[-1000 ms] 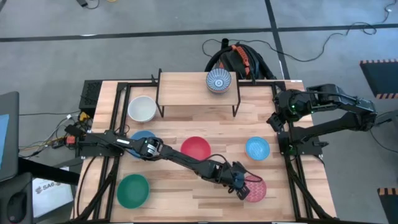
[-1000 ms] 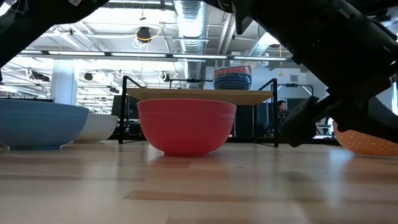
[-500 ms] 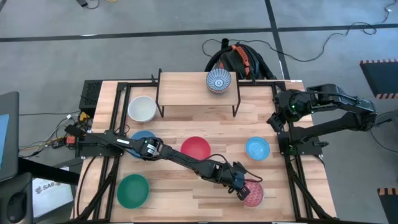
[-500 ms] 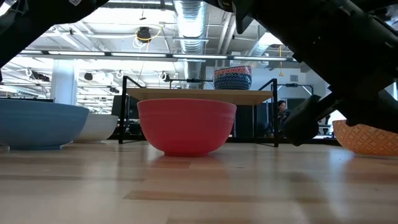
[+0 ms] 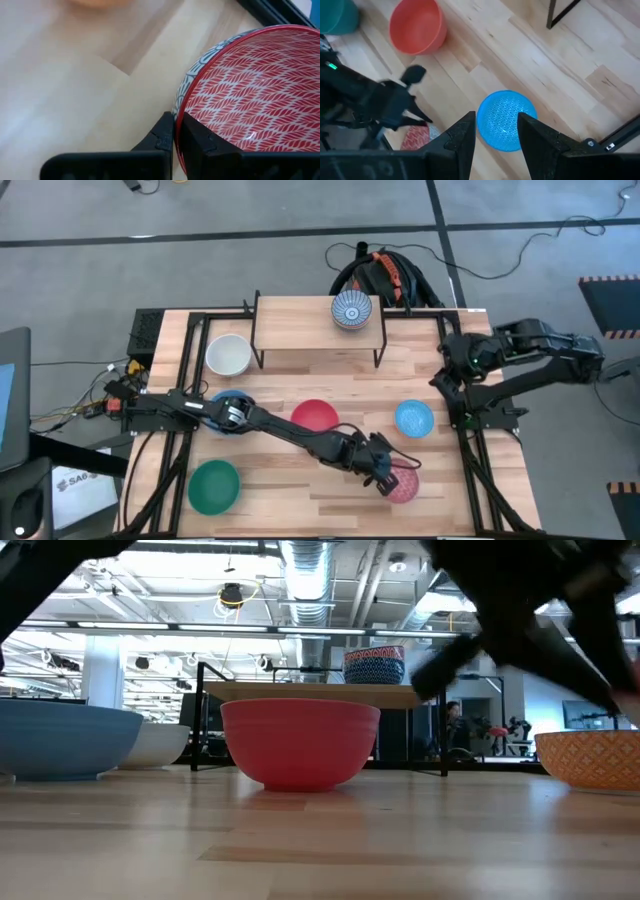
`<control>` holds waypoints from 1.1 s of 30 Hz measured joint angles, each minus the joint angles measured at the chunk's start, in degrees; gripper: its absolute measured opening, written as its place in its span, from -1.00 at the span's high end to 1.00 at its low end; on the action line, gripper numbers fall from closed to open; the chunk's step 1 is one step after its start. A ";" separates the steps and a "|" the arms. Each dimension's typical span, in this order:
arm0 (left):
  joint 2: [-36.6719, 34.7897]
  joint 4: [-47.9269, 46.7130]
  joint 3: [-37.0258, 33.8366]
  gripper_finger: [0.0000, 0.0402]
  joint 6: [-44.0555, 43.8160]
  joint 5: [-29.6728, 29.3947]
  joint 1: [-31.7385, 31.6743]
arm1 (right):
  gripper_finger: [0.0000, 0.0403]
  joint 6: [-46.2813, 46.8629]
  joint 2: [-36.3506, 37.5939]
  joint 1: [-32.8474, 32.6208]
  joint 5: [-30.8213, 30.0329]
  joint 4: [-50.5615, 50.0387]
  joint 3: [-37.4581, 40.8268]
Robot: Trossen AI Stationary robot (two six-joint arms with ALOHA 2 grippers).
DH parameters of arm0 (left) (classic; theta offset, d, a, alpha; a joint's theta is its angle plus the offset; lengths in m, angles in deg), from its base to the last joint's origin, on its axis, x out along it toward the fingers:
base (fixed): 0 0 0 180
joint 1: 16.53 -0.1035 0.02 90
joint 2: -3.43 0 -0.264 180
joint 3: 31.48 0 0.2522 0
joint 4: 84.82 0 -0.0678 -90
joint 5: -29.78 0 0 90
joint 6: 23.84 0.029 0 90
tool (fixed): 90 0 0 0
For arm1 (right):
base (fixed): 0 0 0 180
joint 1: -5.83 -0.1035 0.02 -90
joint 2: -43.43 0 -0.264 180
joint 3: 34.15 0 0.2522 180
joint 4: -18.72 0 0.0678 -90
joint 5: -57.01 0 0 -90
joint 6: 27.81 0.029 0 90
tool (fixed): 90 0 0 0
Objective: Place and stack bowls onto a shelf
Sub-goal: Stack the red patterned bowl on top of the blue patterned bowl on the shelf
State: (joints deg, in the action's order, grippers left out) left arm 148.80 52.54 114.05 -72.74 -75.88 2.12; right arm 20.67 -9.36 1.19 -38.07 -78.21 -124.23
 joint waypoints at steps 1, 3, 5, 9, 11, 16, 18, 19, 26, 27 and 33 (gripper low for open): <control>-0.99 -1.28 0.00 1.00 0.29 -0.56 -0.02 | 0.15 0.32 0.00 -0.82 -0.48 0.31 0.00; -3.00 -4.33 0.00 1.00 0.97 -2.16 0.00 | 0.15 0.86 -0.01 -2.68 -1.53 1.43 0.00; -5.16 -8.36 0.00 1.00 1.68 -3.96 0.00 | 0.15 0.79 -0.20 -4.98 -2.59 3.46 0.00; -10.54 -17.83 0.00 1.00 2.29 -9.48 0.00 | 0.15 -1.36 -1.64 -9.74 -4.99 8.83 -0.02; -13.77 -21.94 0.00 1.00 2.27 -13.53 0.32 | 0.15 -3.65 -2.59 -12.12 -6.63 12.56 -0.02; -19.94 -31.60 0.02 1.00 1.81 -25.36 1.45 | 0.15 -12.07 -6.17 -18.10 -14.16 22.42 -0.94; -21.68 -35.70 0.04 1.00 0.92 -29.48 1.74 | 0.15 -16.25 -8.26 -20.09 -19.58 25.19 -2.56; -22.28 -37.55 0.04 1.00 0.23 -31.23 1.91 | 0.15 -18.63 -9.51 -21.11 -22.42 26.43 -3.50; -22.81 -42.83 0.07 1.00 -2.28 -40.97 1.70 | 0.09 -37.46 -19.45 -24.24 -41.48 34.06 -9.17; -22.83 -43.15 0.07 1.00 -2.48 -42.24 1.66 | 0.06 -39.12 -20.75 -24.27 -43.28 34.55 -9.63; -22.83 -48.68 2.41 1.00 -4.38 -46.16 1.85 | -0.21 -41.47 -26.46 -24.22 -45.35 34.47 -10.73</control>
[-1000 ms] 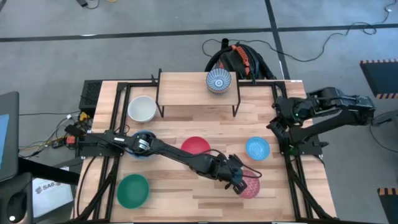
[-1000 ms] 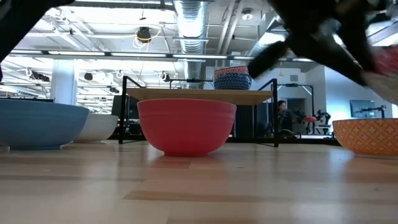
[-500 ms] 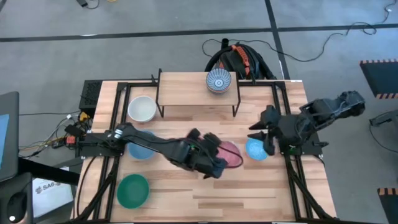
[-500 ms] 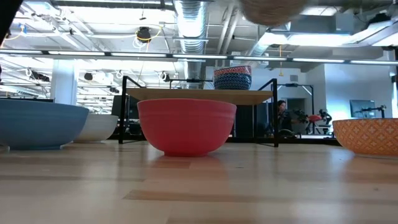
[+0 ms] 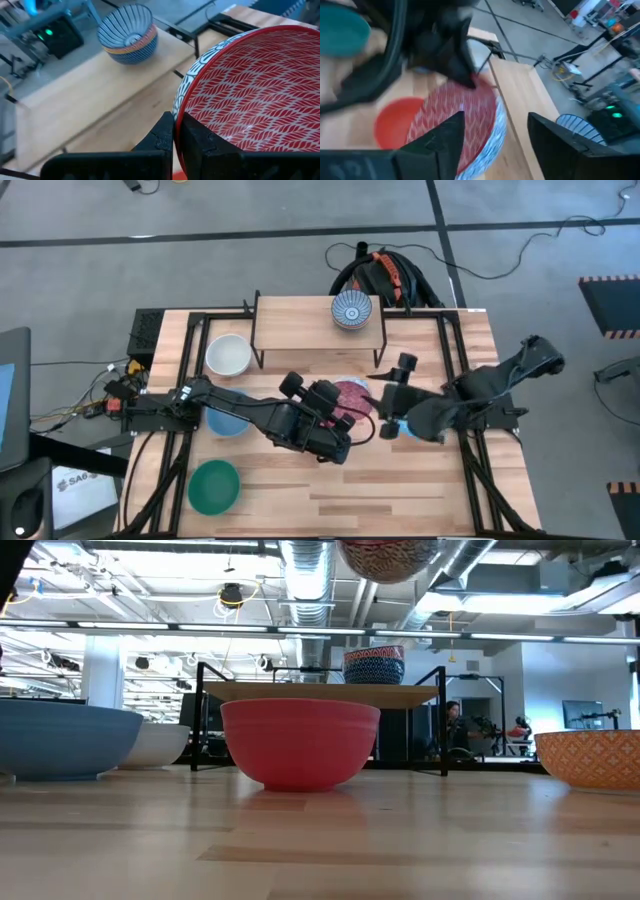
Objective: Place and stack bowls onto a shelf
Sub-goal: Stack the red patterned bowl on top of the blue patterned bowl on the shelf
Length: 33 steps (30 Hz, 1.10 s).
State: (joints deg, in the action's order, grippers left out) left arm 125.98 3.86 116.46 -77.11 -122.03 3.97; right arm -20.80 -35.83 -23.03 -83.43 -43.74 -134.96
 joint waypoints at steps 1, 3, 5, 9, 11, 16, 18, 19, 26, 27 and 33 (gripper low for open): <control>0.00 -1.11 0.67 1.00 0.02 -0.24 0.19 | -0.24 -0.02 -0.86 -0.02 -0.88 -0.67 0.00; -0.50 -1.47 0.71 1.00 0.06 -1.06 0.40 | -0.26 -0.20 -2.33 -0.02 -2.38 -1.64 0.00; -1.13 -1.50 0.65 1.00 0.31 -0.74 0.59 | -0.26 -0.17 -3.36 0.17 -3.48 -1.94 0.00; -1.76 -1.64 0.72 1.00 0.52 -1.31 0.90 | -0.27 0.31 -5.03 1.34 -3.60 -1.76 0.00; -2.11 -1.68 0.72 1.00 0.63 -1.45 1.15 | -0.27 1.44 -5.41 2.01 -3.91 -2.11 0.00; -2.97 -1.45 0.74 1.00 0.97 -4.29 1.86 | -0.27 6.71 -5.38 4.36 -3.89 -2.76 -0.02; -3.18 -0.63 0.74 1.00 1.84 -5.09 1.92 | -0.26 8.09 -5.38 5.35 -3.48 -2.78 -0.02; -3.28 -0.29 0.74 1.00 2.09 -5.16 1.93 | -0.25 8.64 -5.37 5.70 -3.32 -2.75 -0.02; -3.50 1.49 0.74 1.00 1.89 -2.96 1.35 | 0.17 14.88 -5.32 7.83 -1.89 -2.99 -0.02; -3.50 1.64 0.74 1.00 1.33 -2.47 1.26 | 0.26 15.73 -5.32 8.11 -2.02 -3.12 -0.02; -3.50 3.01 0.83 0.97 -1.02 -0.90 0.73 | 0.65 16.79 -5.34 9.89 -2.25 -3.46 0.00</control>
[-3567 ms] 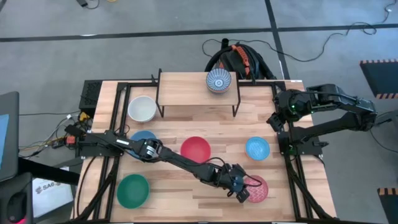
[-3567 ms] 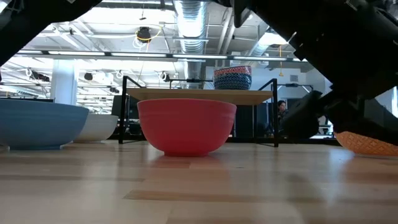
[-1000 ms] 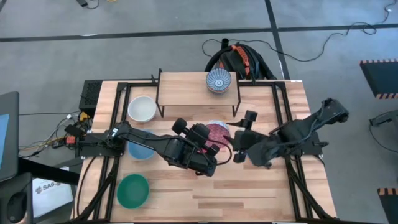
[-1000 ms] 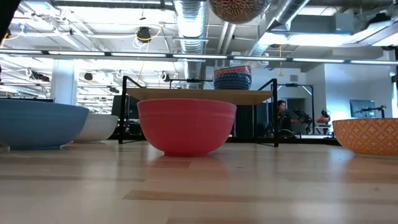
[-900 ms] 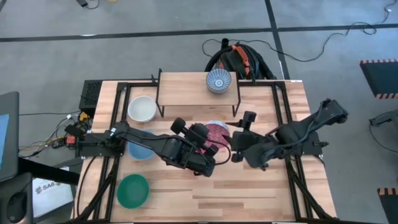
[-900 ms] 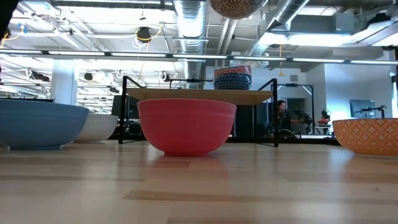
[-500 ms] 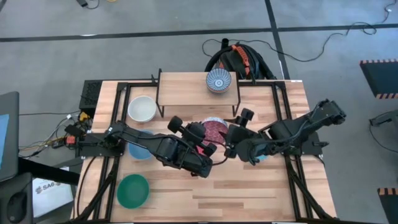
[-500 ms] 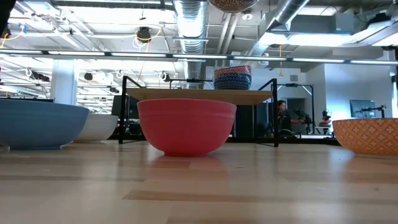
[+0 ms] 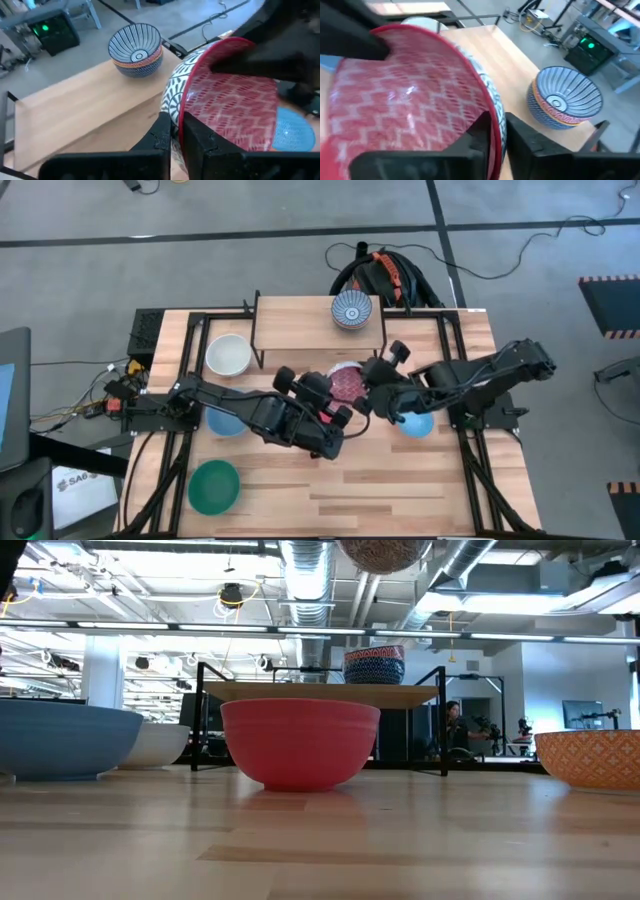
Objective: Place and stack bowls onto a shelf
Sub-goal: Stack the red patterned bowl on top of the blue patterned bowl on the shelf
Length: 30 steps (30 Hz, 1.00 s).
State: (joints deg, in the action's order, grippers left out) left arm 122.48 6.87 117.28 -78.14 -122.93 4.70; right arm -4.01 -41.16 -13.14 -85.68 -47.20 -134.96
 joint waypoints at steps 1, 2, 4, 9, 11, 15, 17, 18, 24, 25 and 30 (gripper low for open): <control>0.00 0.23 0.06 0.95 0.25 1.26 -0.08 | 0.69 -0.83 -0.02 0.29 0.64 -0.26 0.02; -0.02 0.44 0.13 0.92 0.67 2.67 -0.24 | 0.71 -1.51 -0.04 0.49 1.34 -0.47 0.06; -0.04 0.33 0.13 0.83 1.54 5.25 -0.56 | 0.72 -2.16 -0.04 0.84 2.64 -0.76 0.07; -0.04 0.43 0.13 0.62 1.74 6.11 -1.25 | 0.73 -2.15 -0.07 1.21 5.46 -0.18 0.09; -0.17 0.44 0.11 0.56 1.72 5.94 -1.22 | 0.73 -1.99 -0.09 1.18 5.66 -0.14 0.09; -1.45 0.13 0.09 0.48 1.70 6.16 -1.09 | 0.75 -1.89 -0.11 2.66 8.68 -1.83 -1.76; -2.78 0.07 0.07 0.44 1.70 5.90 -0.95 | 0.76 -3.24 -0.11 4.33 10.23 -2.96 -3.69; -3.48 -0.11 0.07 0.43 1.70 5.60 -0.96 | 0.76 -4.29 -0.11 5.71 11.28 -3.44 -4.80; -7.10 -3.44 0.07 0.40 1.16 2.88 0.05 | 0.76 -9.37 -0.09 18.52 22.33 -5.49 -12.65; -7.57 -4.67 0.02 0.40 0.37 2.47 0.34 | 0.76 -10.03 -0.09 21.04 24.31 -5.73 -13.63; -9.00 -7.67 0.00 0.39 -3.43 0.12 2.02 | 0.76 -12.64 -0.04 34.21 33.89 -5.90 -15.79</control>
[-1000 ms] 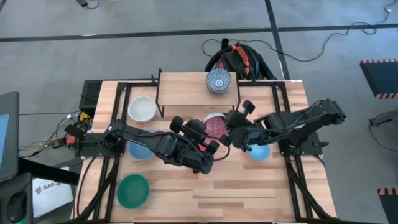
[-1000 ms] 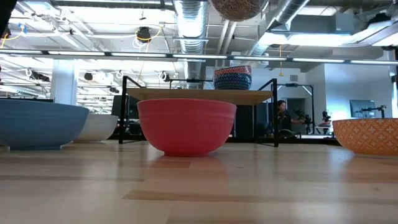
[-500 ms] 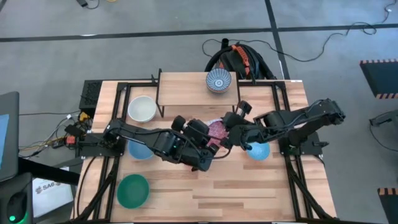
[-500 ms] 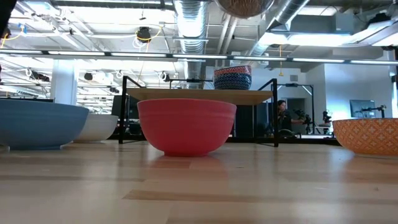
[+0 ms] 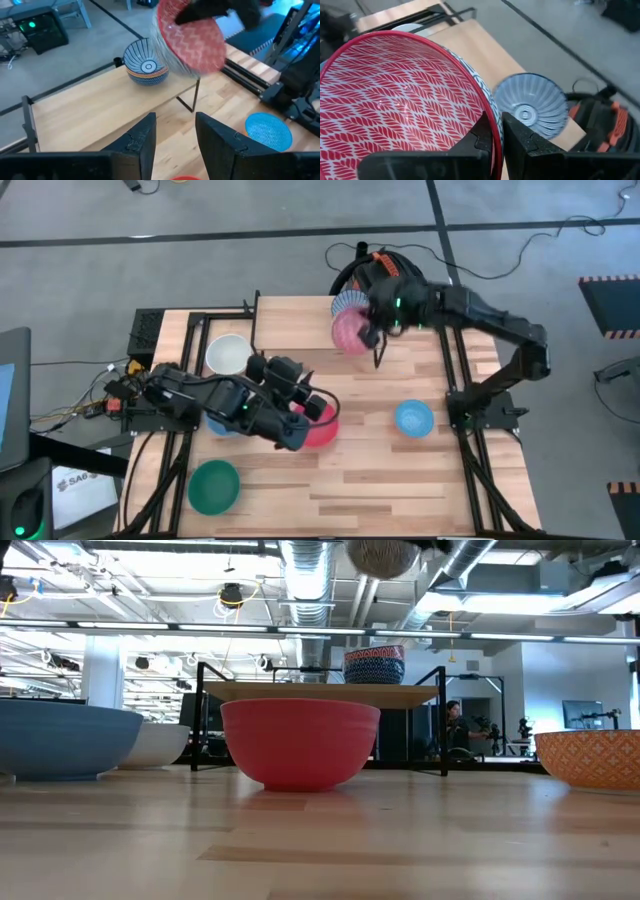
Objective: Place and stack bowls onto a shelf
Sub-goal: Stack the red patterned bowl on top of the blue patterned bowl on the shelf
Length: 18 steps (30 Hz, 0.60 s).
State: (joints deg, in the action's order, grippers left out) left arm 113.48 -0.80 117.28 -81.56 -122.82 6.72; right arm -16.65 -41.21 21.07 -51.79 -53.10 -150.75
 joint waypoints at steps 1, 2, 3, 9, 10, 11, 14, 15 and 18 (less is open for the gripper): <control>-0.01 -0.27 0.00 0.39 -0.38 -0.18 0.19 | 0.76 -0.16 -0.12 2.71 2.48 0.08 -0.04; 0.01 -0.57 0.00 0.39 -0.72 -0.19 0.36 | 0.76 -0.24 -0.74 5.43 4.76 0.26 -0.12; 0.04 -0.93 0.00 0.39 -1.19 -0.21 0.40 | 0.77 -0.24 -1.30 7.70 6.71 0.73 -0.12; 0.11 -1.40 -1.09 0.39 -2.23 0.82 -0.53 | 0.77 -0.08 -5.72 17.95 16.35 3.44 -0.09; 0.12 -1.46 -1.09 0.39 -2.33 1.15 -0.77 | 0.77 -0.15 -6.50 19.07 17.05 3.00 -0.10; 0.10 -1.48 -1.09 0.39 -2.31 1.50 -1.09 | 0.77 -0.21 -7.42 19.90 17.70 2.52 -0.10; 0.10 -1.56 -1.09 0.39 -1.93 2.77 -1.84 | 0.77 -0.22 -10.11 21.59 18.29 2.18 -0.02; 0.10 -1.64 -1.09 0.39 -1.90 2.98 -2.05 | 0.77 -0.56 -10.61 22.15 18.31 1.49 0.00; 0.10 -2.47 -1.09 0.39 -1.96 3.31 -2.41 | 0.77 -0.95 -11.49 23.17 18.31 1.59 -0.08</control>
State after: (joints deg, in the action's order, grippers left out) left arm 113.58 -3.28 116.19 -83.52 -119.51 4.31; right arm -17.60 -52.69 44.24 -33.48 -51.51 -150.83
